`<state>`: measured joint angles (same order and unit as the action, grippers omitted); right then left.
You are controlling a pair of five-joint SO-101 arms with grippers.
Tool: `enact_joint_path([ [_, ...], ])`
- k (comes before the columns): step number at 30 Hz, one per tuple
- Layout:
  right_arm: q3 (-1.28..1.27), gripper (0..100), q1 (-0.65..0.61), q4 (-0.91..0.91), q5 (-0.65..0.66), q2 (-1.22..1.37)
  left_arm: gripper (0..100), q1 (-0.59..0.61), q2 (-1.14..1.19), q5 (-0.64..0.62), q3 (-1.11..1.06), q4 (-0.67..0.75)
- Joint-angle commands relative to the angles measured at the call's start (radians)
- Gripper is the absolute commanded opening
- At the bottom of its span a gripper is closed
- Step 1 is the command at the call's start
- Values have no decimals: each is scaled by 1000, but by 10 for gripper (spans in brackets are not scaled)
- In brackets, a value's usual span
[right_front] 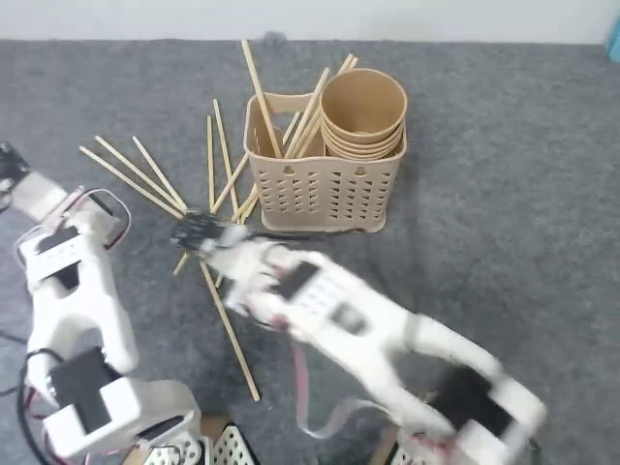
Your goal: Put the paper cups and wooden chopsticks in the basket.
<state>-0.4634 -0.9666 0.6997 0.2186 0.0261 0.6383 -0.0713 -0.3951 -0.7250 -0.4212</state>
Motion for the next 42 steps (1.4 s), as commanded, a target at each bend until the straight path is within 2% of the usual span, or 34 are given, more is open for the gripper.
enact_joint_path([
  [1, 350, 10, -22, 162, -101, 231, 14, -8, -61, 8, 4, 23],
  [5, 462, 10, 30, 226, -212, 401, 14, -9, -61, 8, 5, 25],
  [8, 494, 10, 39, 265, -253, 400, 14, -9, -60, 8, 5, 25],
  [20, 474, 17, 22, 252, -256, 375, 14, -23, -60, 8, 4, 25],
  [25, 466, 92, -27, 328, -385, 283, 14, 9, -58, -14, -4, 104],
  [31, 420, 95, -58, 245, -420, 272, 13, 55, 31, -201, 45, 146],
  [36, 422, 95, -70, 226, -637, 277, 13, 57, 101, -201, 122, 91],
  [42, 410, 95, -70, 162, -652, 315, 13, 61, 110, -204, 134, 81],
])
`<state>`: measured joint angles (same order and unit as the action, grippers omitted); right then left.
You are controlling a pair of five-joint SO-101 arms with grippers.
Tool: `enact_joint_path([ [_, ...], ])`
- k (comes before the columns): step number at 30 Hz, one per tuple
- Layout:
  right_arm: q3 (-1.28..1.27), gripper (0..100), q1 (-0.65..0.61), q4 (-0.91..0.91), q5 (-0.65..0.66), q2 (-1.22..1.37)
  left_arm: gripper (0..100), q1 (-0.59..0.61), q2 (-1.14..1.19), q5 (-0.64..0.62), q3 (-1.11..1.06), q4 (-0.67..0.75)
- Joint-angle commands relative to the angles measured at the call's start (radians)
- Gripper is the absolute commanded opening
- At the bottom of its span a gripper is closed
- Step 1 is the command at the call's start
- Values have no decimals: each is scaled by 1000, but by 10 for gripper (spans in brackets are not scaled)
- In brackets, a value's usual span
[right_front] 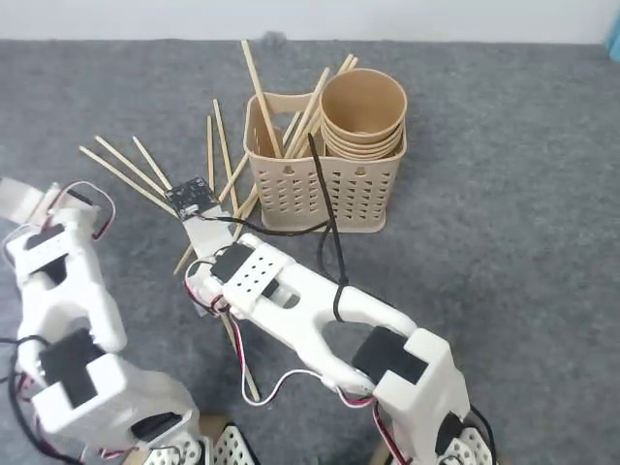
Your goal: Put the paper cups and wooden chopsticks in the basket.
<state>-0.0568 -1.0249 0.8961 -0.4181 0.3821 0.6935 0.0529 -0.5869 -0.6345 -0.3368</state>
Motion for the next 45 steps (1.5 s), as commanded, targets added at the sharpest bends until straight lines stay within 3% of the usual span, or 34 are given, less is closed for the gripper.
enact_joint_path([
  [1, 3, 95, -12, -48, -15, -21, 13, 14, -14, -14, 44, -3],
  [14, 180, 90, -16, 58, -9, 140, 13, 25, -8, -17, 50, 0],
  [19, 244, 86, -16, 116, 87, 185, 13, 32, -8, -17, 50, 0],
  [22, 262, 18, -16, 124, 97, 199, 13, 34, -8, -17, 50, 0],
  [27, 261, 7, -16, 125, 97, 197, 13, 32, -8, -17, 50, 0],
  [33, 255, 7, -58, 249, 100, 145, 13, 29, -6, -17, 50, 0],
  [39, 255, 7, -124, 387, 213, 56, 13, 28, -6, -15, 50, 0],
  [45, 255, 7, -90, 453, 218, -15, 13, 20, -6, -15, 50, 2],
])
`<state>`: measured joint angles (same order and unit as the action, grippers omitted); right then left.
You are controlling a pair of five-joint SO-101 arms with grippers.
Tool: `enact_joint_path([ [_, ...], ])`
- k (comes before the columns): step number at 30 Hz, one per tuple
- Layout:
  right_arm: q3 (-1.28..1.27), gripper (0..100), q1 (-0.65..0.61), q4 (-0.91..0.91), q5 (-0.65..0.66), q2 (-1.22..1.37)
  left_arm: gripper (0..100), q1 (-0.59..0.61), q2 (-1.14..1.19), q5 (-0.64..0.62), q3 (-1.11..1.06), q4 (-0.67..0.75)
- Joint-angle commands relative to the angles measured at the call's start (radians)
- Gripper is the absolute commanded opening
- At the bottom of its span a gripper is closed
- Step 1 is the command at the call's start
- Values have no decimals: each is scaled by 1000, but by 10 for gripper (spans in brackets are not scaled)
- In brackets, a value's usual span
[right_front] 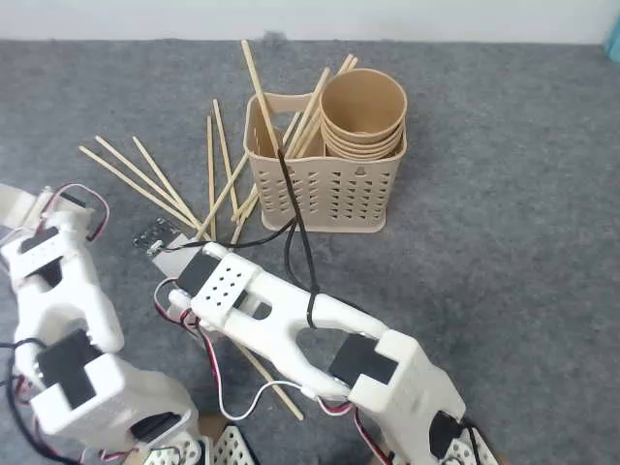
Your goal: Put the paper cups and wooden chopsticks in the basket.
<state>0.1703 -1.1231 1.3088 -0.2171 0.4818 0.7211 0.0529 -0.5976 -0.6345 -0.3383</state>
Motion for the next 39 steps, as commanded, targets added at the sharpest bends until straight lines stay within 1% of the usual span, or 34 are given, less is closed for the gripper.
enact_joint_path([
  [1, 28, 7, 15, 56, 23, -131, 13, -12, -6, -2, 50, 3],
  [5, -9, 7, 35, 90, 92, -220, 13, -14, -6, -2, 50, 3],
  [11, -245, 7, 94, -82, 106, -432, 13, -15, -5, 0, 51, 5],
  [17, -468, 7, 180, -225, 239, -713, 13, -14, -5, 2, 51, 5],
  [20, -526, 9, 213, -308, 250, -840, 13, -11, -5, 3, 51, 5],
  [23, -551, 11, 197, -311, 236, -914, 13, 18, -5, -3, 53, 5],
  [24, -586, 11, 168, -351, 213, -906, 13, 34, -2, -5, 61, 5],
  [26, -678, 11, 136, -499, 164, -863, 13, 48, 18, -12, 74, 3],
  [28, -747, 11, 131, -648, 133, -802, 13, 49, 66, -40, 111, -5],
  [30, -775, 12, 131, -743, 121, -734, 13, 51, 124, -44, 177, -54],
  [32, -775, 44, 131, -765, 103, -668, 13, 51, 196, -46, 263, -123],
  [36, -760, 158, 113, -805, 38, -542, 13, 49, 347, -46, 437, -255],
  [39, -724, 165, 96, -831, 37, -460, 13, 44, 440, -46, 559, -353],
])
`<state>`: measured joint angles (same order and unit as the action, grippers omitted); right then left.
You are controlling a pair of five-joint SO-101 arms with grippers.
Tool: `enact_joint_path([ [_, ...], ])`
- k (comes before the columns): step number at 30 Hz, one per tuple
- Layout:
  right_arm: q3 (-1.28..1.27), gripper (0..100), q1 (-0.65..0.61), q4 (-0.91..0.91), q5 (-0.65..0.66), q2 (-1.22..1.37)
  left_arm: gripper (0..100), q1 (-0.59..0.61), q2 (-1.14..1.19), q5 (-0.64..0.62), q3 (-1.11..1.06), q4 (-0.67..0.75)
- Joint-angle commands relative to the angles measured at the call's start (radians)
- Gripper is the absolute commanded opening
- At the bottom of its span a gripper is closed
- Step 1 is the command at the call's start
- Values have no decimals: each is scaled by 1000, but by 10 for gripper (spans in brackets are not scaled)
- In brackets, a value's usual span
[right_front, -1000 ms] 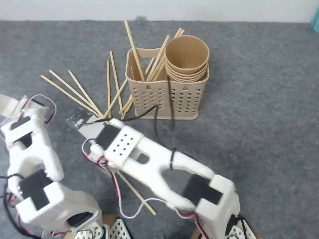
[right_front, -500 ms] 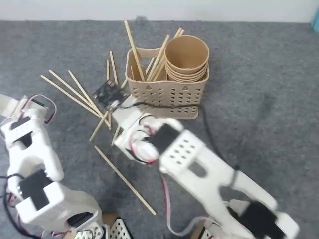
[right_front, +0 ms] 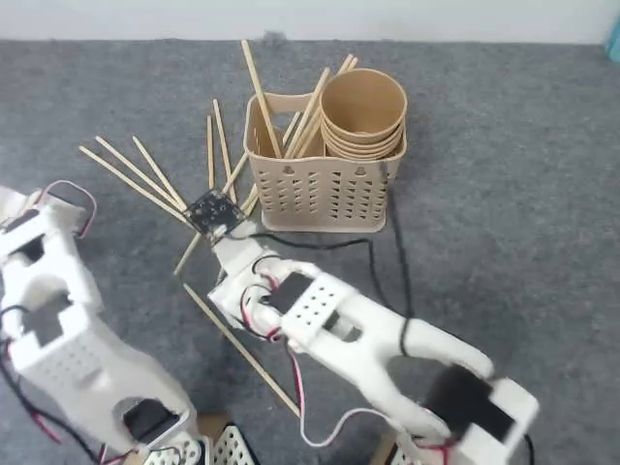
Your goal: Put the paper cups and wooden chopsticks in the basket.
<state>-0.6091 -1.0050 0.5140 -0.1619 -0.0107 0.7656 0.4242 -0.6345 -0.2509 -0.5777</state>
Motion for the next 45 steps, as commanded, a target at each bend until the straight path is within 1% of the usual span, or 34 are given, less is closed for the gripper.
enact_joint_path([
  [1, 74, 158, -28, -39, -18, 61, 13, 0, 95, -9, 206, -138],
  [7, 178, 132, -33, 7, -18, 154, 13, -14, 190, -9, 334, -238],
  [13, 269, 134, -35, 88, -21, 223, 13, -20, 193, -9, 337, -245],
  [18, 370, 134, -31, 197, -25, 286, 13, -21, 192, -6, 337, -250],
  [22, 428, 134, -41, 272, -25, 315, 13, -26, 144, -6, 331, -290],
  [27, 459, 133, -133, 387, -26, 268, 13, -37, 89, -3, 254, -241],
  [30, 456, 132, -125, 427, -26, 209, 13, -37, 55, -3, 214, -215],
  [36, 350, 132, -140, 378, -26, 148, 13, -6, 32, -11, 183, -175],
  [38, 339, 132, -142, 372, -26, 148, 13, 11, 35, -49, 183, -175],
  [40, 336, 132, -150, 366, -25, 159, 13, 32, 37, -101, 183, -175],
  [45, 345, 132, -156, 297, -17, 265, 13, 60, 38, -118, 183, -175],
])
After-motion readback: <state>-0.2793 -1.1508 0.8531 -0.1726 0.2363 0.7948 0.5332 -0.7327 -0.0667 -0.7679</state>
